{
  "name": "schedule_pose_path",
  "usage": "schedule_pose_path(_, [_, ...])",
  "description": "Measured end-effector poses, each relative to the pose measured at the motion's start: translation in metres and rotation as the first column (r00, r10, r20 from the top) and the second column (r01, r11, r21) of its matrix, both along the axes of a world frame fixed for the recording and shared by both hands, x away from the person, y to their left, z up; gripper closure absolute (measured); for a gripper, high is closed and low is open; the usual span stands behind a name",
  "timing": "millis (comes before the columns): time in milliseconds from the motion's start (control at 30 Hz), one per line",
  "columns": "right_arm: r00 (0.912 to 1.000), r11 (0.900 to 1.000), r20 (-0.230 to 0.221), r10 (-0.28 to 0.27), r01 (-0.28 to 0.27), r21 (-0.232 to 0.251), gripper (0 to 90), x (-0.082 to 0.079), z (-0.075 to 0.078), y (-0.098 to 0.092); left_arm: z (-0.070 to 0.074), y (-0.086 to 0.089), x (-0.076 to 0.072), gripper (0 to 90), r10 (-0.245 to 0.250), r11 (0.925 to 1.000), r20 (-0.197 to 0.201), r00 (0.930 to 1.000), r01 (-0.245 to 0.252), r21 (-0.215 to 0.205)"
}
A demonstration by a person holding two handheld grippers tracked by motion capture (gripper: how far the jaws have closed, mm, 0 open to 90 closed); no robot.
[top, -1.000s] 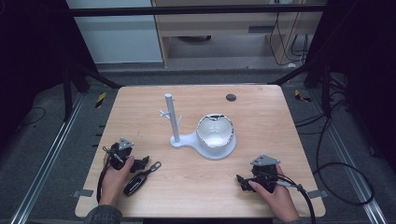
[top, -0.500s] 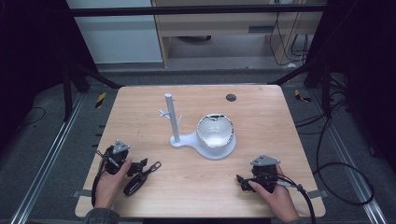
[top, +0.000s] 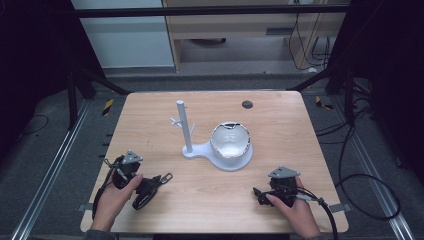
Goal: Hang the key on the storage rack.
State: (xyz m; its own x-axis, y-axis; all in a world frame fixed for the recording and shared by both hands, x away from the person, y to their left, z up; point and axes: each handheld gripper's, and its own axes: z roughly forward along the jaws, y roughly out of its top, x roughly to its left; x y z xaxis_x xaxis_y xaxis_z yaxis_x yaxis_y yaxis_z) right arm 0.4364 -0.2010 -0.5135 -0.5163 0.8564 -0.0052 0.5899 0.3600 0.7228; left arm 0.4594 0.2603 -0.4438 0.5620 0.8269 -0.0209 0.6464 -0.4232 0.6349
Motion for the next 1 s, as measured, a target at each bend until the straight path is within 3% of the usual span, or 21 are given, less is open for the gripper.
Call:
schedule_pose_path(133, [1.0, 1.0, 0.0, 0.002, -0.002, 0.0, 0.5, 0.0, 0.0, 0.0, 0.006, -0.017, 0.002, 4.4, -0.044, 0.9946, -0.049, 0.9978, 0.049, 0.091])
schedule_pose_path(333, [1.0, 1.0, -0.001, -0.002, 0.002, -0.001, 0.5, 0.006, 0.0, -0.001, 0.016, -0.029, 0.007, 4.8, -0.115, 0.9871, -0.097, 0.9887, 0.124, 0.101])
schedule_pose_path(433, [0.9999, 1.0, 0.0, -0.014, 0.014, -0.001, 0.7, 0.01, 0.0, -0.002, 0.016, -0.034, 0.01, 5.1, -0.114, 0.983, -0.119, 0.9863, 0.129, 0.13])
schedule_pose_path(567, [0.9993, 0.999, 0.003, -0.036, 0.036, -0.002, 0.7, 0.014, 0.0, -0.002, 0.018, -0.045, 0.019, 5.2, -0.099, 0.9672, -0.151, 0.9835, 0.131, 0.218])
schedule_pose_path(667, [0.9995, 1.0, 0.001, -0.03, 0.03, 0.001, 0.8, 0.013, 0.0, -0.003, 0.028, -0.053, 0.026, 5.2, -0.084, 0.951, -0.179, 0.9803, 0.133, 0.279])
schedule_pose_path(833, [0.9998, 1.0, 0.0, -0.02, 0.02, -0.002, 0.8, 0.008, 0.0, -0.006, 0.042, -0.06, 0.033, 5.9, -0.088, 0.9322, -0.226, 0.9702, 0.16, 0.325])
schedule_pose_path(900, [0.9997, 1.0, -0.001, -0.023, 0.023, -0.002, 0.6, 0.007, 0.0, -0.005, 0.042, -0.063, 0.032, 6.7, -0.094, 0.9207, -0.245, 0.965, 0.178, 0.347])
schedule_pose_path(1000, [0.9999, 1.0, -0.002, -0.017, 0.017, -0.002, 0.5, 0.008, 0.0, -0.005, 0.039, -0.068, 0.029, 8.9, -0.102, 0.9097, -0.26, 0.9603, 0.195, 0.367])
